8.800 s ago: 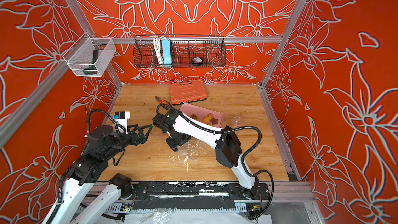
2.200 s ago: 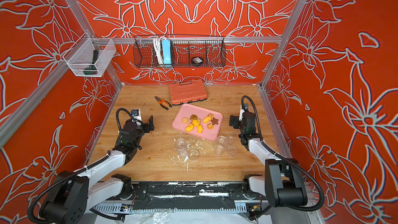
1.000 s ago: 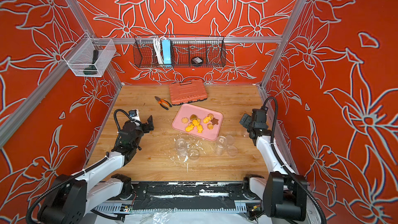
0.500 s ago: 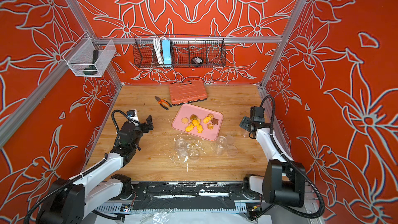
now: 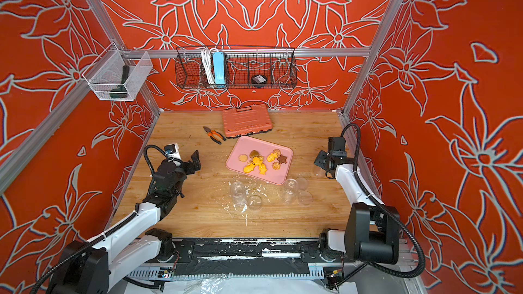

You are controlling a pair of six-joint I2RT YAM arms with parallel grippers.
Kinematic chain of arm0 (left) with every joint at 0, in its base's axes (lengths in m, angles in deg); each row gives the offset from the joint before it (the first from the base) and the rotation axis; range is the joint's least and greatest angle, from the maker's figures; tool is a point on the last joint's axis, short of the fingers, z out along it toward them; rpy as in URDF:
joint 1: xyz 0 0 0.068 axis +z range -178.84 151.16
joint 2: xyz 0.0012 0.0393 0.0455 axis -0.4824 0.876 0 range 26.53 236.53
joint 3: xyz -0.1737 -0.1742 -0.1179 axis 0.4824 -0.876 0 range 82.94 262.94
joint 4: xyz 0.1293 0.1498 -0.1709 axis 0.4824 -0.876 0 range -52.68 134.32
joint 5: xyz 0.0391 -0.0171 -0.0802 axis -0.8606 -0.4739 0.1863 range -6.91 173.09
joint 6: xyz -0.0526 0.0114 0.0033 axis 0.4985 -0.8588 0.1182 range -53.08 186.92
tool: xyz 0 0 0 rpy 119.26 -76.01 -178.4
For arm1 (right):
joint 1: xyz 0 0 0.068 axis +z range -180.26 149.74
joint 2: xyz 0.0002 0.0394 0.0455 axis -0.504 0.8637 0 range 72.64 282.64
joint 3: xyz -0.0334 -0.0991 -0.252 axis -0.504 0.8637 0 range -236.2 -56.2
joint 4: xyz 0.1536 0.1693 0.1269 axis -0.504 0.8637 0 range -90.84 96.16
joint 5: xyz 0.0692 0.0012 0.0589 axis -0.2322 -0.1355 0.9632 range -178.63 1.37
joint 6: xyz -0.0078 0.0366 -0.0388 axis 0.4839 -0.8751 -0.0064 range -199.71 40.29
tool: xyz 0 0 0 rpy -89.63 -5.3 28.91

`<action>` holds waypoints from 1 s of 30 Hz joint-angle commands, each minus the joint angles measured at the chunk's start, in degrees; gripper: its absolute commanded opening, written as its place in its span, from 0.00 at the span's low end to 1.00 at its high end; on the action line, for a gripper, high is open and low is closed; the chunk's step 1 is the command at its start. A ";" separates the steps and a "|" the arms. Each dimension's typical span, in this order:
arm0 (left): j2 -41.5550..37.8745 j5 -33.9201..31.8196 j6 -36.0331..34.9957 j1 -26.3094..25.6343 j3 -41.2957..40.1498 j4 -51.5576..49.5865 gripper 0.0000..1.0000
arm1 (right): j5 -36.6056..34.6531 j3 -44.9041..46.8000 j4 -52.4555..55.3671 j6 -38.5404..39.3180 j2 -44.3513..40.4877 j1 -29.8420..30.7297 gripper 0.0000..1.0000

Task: Pour the cookies out of the jar
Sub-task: Move the jar to the center of the board.

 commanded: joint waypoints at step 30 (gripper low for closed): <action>0.36 -0.07 -0.63 0.18 -0.17 1.46 0.97 | 0.33 -17.00 6.14 0.16 7.36 13.74 0.99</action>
